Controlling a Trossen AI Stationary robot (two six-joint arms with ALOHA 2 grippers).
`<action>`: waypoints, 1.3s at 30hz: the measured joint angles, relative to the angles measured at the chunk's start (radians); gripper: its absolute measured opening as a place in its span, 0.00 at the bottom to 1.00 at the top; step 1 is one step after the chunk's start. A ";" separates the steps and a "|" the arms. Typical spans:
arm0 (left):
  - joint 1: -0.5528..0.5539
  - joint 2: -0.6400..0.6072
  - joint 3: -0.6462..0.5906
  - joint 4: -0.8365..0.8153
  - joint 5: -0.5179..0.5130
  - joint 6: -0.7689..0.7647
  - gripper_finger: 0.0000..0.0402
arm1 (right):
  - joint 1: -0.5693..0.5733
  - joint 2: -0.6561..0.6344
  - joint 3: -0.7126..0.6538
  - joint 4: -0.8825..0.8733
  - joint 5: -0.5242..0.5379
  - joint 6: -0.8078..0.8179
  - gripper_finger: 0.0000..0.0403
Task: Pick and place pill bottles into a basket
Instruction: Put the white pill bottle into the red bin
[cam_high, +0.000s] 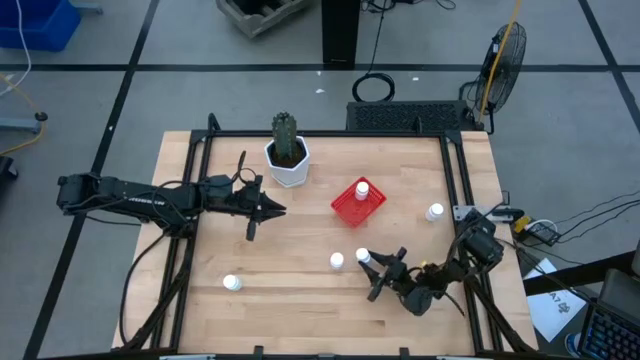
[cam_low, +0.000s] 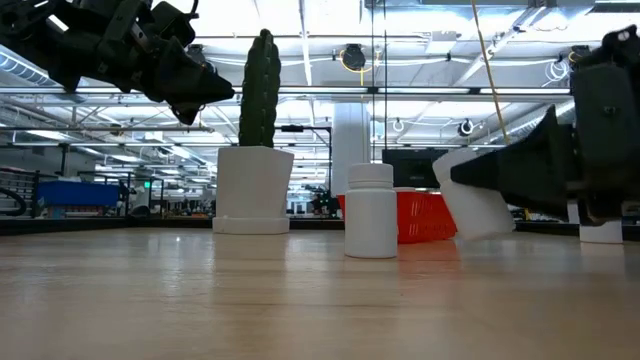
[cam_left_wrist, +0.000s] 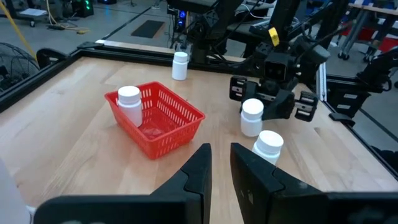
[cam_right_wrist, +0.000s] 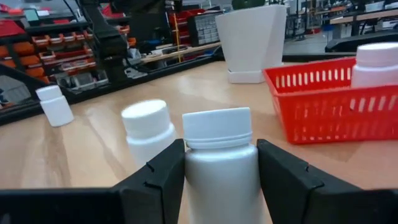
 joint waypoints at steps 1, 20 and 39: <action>0.000 0.000 0.000 0.000 0.000 0.000 0.16 | 0.000 0.006 0.000 -0.020 0.003 0.022 0.40; 0.000 0.000 0.000 -0.001 0.000 -0.008 0.16 | 0.017 0.025 -0.001 -0.098 -0.040 0.094 0.54; 0.000 0.000 0.000 -0.009 0.001 -0.013 0.16 | 0.007 -0.308 -0.007 -0.168 -0.184 -0.389 0.67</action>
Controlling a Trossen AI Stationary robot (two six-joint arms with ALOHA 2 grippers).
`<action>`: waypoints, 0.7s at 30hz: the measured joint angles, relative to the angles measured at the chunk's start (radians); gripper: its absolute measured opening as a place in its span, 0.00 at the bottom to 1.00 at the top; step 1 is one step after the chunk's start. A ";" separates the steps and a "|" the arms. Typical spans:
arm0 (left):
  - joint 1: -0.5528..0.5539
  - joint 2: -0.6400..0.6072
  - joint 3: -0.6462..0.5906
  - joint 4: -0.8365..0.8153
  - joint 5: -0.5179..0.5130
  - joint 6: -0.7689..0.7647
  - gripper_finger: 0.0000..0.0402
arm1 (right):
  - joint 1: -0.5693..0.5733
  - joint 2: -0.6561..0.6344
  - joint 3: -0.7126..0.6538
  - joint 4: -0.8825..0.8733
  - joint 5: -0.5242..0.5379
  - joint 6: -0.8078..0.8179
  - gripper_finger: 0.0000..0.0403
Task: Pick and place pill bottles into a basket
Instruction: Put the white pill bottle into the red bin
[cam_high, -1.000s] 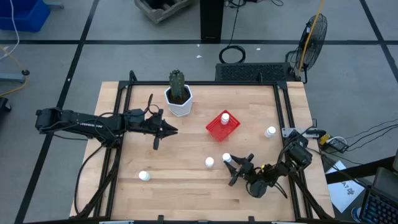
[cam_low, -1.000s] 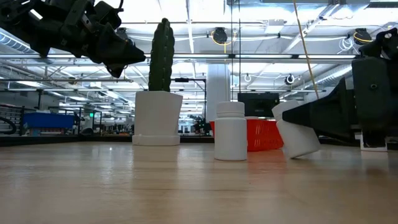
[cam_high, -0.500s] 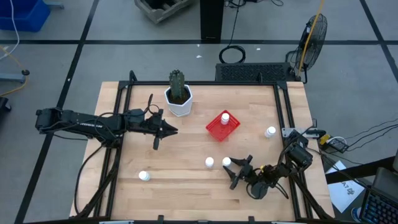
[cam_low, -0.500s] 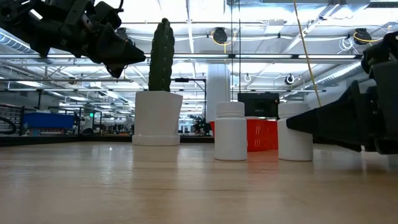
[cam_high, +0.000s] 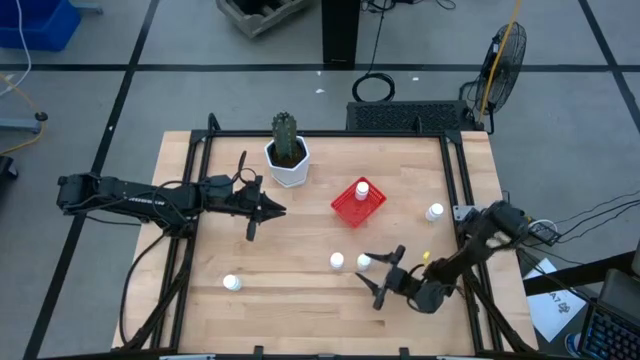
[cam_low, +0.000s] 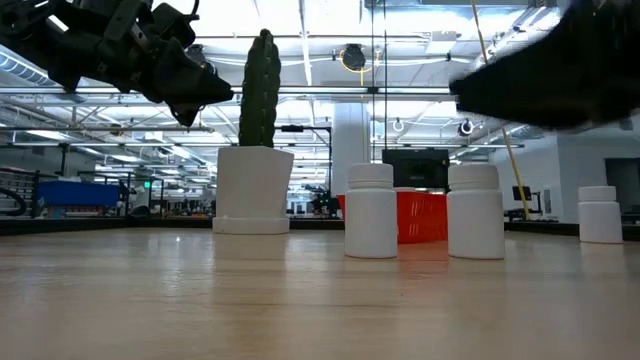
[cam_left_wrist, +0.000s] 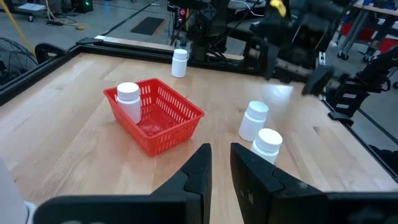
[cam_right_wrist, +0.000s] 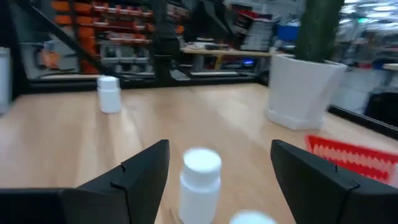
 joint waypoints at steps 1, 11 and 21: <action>0.000 0.000 0.000 0.000 0.000 0.001 0.16 | -0.004 -0.047 -0.004 -0.056 -0.020 0.006 0.67; -0.002 0.000 0.000 -0.001 0.001 0.028 0.16 | -0.214 -0.510 0.036 -1.081 -0.614 0.563 0.66; -0.002 0.000 0.000 -0.006 0.000 0.039 0.16 | -0.344 -0.536 0.149 -1.303 -0.936 0.490 0.62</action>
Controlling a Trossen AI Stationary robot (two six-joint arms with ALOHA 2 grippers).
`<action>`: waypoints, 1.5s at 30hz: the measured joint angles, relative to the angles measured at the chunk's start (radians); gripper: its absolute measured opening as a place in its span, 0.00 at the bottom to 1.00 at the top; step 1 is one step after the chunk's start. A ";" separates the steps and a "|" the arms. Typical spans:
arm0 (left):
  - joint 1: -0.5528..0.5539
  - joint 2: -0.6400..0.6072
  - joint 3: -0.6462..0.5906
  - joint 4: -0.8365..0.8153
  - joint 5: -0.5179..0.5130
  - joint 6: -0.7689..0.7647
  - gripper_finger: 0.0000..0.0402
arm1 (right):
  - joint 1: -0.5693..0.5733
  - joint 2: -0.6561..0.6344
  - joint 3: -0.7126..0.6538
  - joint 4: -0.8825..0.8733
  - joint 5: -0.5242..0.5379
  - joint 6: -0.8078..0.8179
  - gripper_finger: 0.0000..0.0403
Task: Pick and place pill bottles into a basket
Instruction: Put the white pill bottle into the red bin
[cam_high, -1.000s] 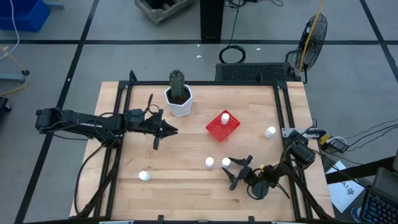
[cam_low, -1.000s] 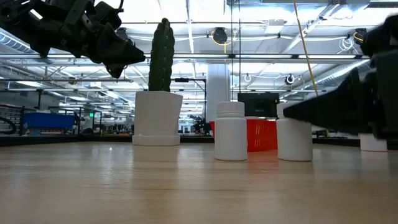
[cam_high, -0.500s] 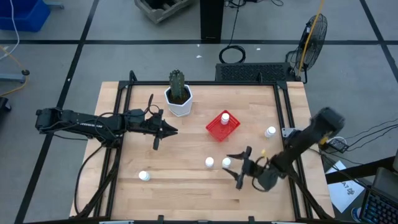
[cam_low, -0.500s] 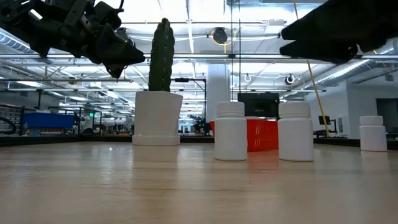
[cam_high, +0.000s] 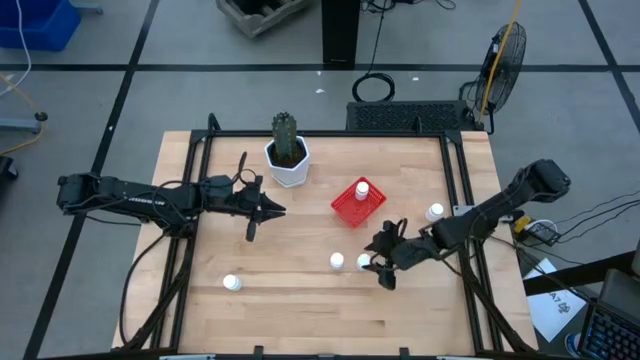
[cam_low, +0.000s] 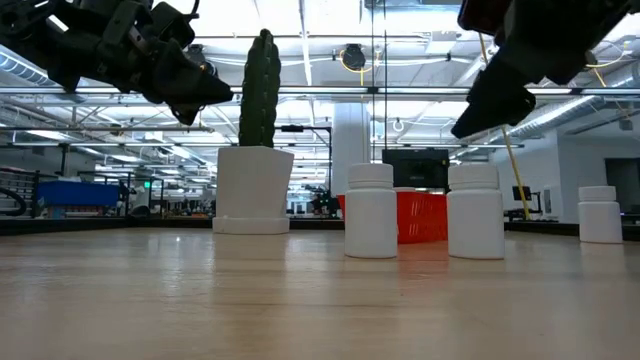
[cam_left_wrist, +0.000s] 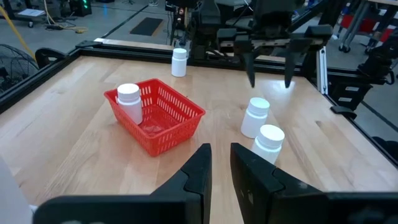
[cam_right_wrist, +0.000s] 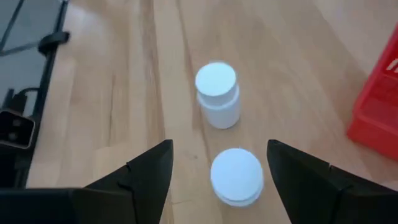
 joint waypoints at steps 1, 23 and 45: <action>0.000 0.000 0.000 0.000 0.000 0.004 0.16 | -0.007 0.012 0.007 -0.022 -0.012 -0.004 0.62; 0.000 0.000 0.000 -0.014 0.000 0.015 0.16 | -0.017 0.139 0.008 0.026 -0.040 -0.053 0.73; 0.000 0.000 0.000 -0.015 -0.001 0.014 0.16 | -0.021 0.132 0.009 0.044 0.029 -0.125 0.33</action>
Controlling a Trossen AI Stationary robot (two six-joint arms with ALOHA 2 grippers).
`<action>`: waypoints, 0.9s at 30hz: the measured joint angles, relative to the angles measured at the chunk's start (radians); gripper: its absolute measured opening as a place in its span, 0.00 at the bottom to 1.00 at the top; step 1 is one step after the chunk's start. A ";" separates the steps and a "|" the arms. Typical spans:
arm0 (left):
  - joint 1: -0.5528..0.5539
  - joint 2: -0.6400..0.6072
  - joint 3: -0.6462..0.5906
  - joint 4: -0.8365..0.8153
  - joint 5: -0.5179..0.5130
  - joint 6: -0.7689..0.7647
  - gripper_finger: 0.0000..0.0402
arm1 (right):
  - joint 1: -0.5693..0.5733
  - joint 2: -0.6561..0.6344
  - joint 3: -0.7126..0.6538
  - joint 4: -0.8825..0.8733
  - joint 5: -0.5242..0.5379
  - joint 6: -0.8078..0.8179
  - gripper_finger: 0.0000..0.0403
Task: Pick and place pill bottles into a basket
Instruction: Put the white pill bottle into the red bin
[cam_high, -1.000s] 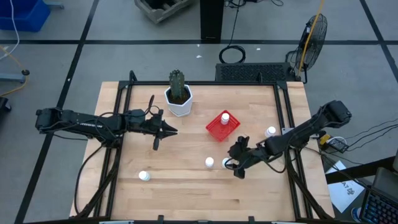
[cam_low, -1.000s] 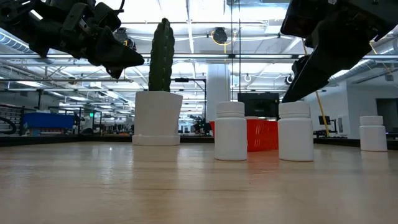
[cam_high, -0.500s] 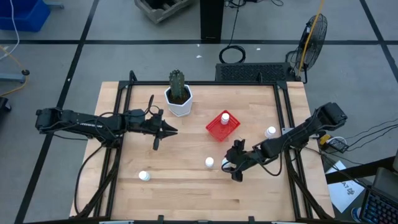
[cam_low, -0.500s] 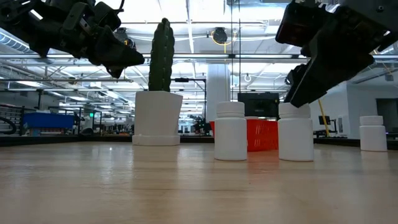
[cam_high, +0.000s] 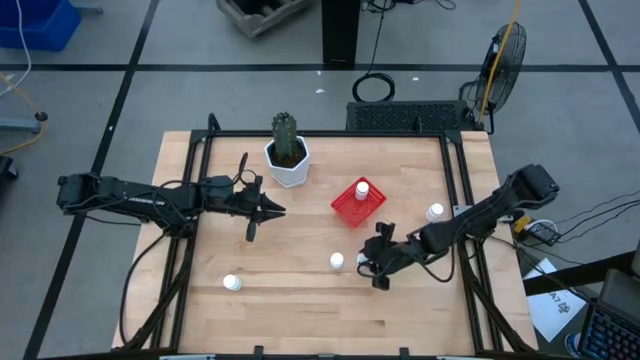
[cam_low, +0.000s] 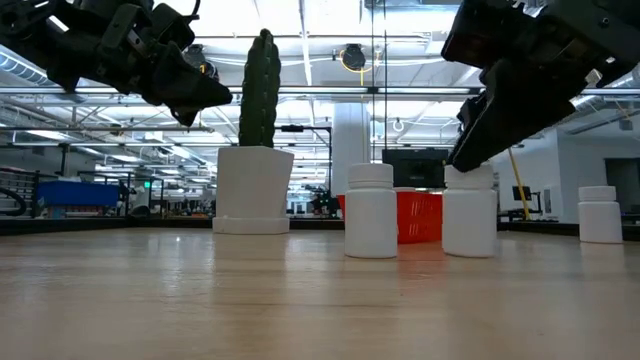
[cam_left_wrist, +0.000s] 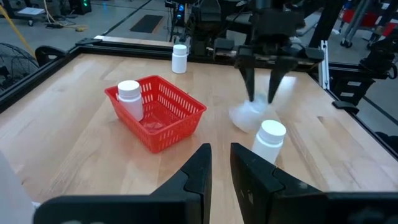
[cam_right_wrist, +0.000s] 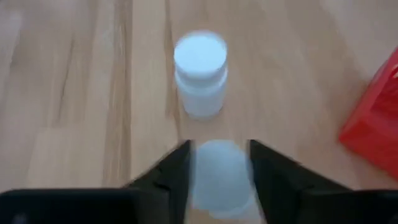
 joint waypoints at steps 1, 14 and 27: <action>0.000 0.000 0.000 0.000 0.000 0.000 0.16 | -0.003 -0.009 0.000 0.003 0.010 -0.010 0.29; 0.000 0.000 0.000 -0.003 0.000 0.000 0.16 | -0.042 -0.219 -0.001 -0.106 -0.067 -0.195 0.06; 0.001 0.000 0.000 0.001 -0.004 0.003 0.16 | -0.115 -0.069 0.014 -0.186 -0.359 -0.516 0.55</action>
